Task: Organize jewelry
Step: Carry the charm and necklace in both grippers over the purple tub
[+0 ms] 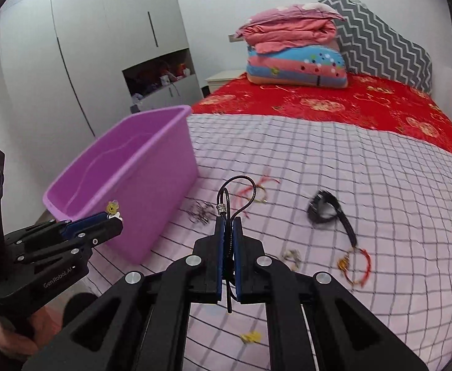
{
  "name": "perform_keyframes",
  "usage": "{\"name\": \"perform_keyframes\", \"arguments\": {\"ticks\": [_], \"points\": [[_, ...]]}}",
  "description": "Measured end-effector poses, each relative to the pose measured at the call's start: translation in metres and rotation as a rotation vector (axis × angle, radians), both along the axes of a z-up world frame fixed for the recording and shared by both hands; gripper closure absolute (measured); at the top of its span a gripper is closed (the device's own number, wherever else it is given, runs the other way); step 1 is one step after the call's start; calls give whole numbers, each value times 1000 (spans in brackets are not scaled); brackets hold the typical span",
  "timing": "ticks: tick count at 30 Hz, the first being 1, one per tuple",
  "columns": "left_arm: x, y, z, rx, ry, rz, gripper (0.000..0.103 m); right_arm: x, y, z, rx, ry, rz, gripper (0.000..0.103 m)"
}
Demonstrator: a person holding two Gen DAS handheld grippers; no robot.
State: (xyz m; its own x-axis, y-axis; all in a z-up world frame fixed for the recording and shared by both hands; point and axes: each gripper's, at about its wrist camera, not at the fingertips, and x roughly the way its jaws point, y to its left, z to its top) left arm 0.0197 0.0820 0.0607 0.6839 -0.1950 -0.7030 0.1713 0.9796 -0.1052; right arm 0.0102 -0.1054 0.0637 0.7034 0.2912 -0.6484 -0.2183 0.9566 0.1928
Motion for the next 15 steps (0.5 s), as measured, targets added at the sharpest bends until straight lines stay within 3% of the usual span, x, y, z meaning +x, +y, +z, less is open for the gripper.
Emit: {"name": "perform_keyframes", "arguments": {"ticks": [8, 15], "points": [[35, 67, 29, 3, -15, 119, 83, 42, 71, 34, 23, -52, 132, 97], [60, 129, 24, 0, 30, 250, 83, 83, 140, 43, 40, -29, 248, 97]]}}
